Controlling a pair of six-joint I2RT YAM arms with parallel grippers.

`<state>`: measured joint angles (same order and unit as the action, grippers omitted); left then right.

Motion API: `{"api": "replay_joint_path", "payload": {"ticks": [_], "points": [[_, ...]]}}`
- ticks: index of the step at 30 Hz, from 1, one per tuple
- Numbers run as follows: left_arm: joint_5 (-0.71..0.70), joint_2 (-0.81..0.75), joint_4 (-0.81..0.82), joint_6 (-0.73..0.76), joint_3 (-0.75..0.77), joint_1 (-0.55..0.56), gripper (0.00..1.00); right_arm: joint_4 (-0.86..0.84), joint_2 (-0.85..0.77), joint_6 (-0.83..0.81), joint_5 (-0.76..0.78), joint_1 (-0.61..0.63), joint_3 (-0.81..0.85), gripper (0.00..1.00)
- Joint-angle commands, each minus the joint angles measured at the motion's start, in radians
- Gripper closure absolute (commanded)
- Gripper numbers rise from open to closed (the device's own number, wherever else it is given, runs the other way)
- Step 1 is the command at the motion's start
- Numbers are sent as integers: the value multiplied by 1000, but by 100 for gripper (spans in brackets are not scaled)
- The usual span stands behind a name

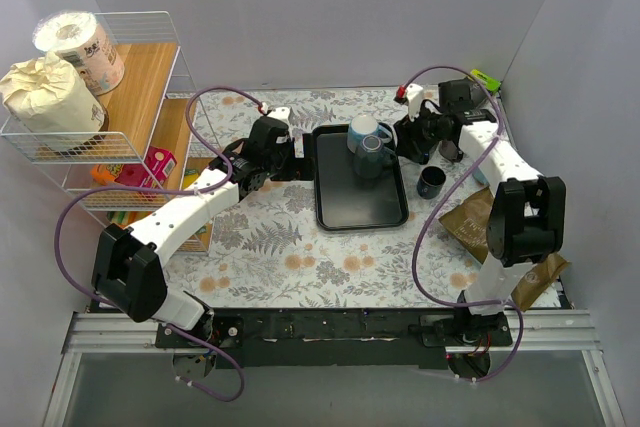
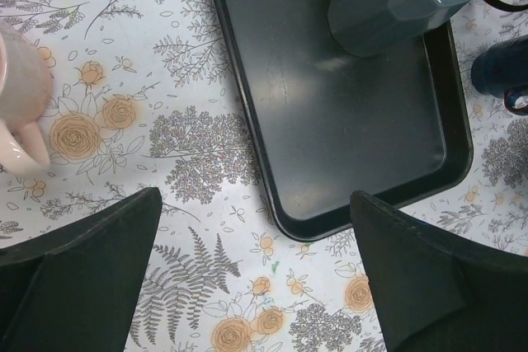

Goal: Turn the mug right side up

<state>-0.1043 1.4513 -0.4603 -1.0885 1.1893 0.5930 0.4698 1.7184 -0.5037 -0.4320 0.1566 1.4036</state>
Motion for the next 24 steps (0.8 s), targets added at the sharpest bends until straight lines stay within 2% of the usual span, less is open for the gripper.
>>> {"api": "replay_joint_path", "payload": {"ticks": [1, 9, 16, 20, 24], "points": [[12, -8, -34, 15, 43, 5, 2, 84, 44, -143, -117, 1, 92, 33], [18, 15, -37, 16, 52, 7, 2, 63, 119, -231, -31, 32, 94, 37], [17, 43, -35, 36, 79, 5, 2, -37, 167, -283, 35, 78, 49, 40], [12, 47, -35, 41, 78, 7, 2, -150, 158, -294, 62, 84, 9, 41], [12, 53, -31, 42, 72, 7, 2, -146, 178, -329, 59, 84, 17, 43]]}}
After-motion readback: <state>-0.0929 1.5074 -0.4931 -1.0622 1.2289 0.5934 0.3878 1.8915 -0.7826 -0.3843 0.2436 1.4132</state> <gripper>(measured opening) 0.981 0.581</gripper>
